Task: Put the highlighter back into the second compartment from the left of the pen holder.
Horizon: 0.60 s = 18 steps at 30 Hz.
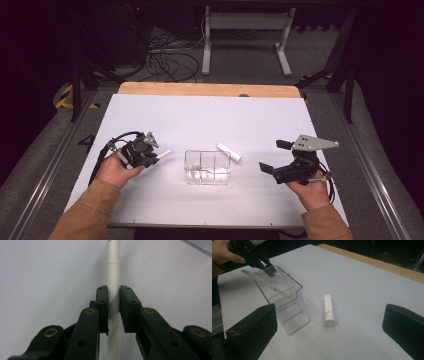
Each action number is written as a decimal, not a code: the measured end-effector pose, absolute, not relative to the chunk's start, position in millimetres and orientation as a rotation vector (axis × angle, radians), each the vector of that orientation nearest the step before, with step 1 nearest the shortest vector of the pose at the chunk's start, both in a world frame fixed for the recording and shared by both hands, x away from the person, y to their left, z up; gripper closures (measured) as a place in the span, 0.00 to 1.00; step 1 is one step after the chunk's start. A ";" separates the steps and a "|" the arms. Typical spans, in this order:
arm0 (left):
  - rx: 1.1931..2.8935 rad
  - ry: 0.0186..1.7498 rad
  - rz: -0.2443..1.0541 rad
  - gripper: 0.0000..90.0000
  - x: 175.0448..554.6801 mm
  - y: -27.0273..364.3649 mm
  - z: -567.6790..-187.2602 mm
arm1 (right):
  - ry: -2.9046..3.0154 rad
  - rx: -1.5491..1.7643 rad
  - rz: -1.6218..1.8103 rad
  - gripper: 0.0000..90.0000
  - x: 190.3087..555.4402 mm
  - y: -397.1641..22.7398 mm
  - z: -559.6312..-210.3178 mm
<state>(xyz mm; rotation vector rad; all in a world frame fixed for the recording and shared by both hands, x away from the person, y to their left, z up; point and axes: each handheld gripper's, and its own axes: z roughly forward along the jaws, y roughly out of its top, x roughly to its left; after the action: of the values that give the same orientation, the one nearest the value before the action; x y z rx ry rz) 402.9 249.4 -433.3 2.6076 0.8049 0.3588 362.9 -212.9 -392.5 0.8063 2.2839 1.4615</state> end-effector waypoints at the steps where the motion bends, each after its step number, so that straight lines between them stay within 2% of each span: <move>1: 2.605 0.798 0.363 0.87 402.1 248.5 -431.1 | 2.283 0.807 1.461 0.00 362.9 -213.1 -392.5; 9: 2.583 0.773 0.381 0.87 399.8 243.4 -421.2 | 2.284 0.805 1.463 0.00 362.9 -211.2 -392.5; 18: 2.457 0.730 0.420 0.87 390.4 244.5 -398.5 | 2.286 0.801 1.460 0.00 362.4 -210.2 -392.5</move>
<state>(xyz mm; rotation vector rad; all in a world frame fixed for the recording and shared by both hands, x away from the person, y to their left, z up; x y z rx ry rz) 390.4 244.5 -398.5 2.4568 0.7303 0.4201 362.4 -210.2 -392.5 0.8008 2.2857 1.4600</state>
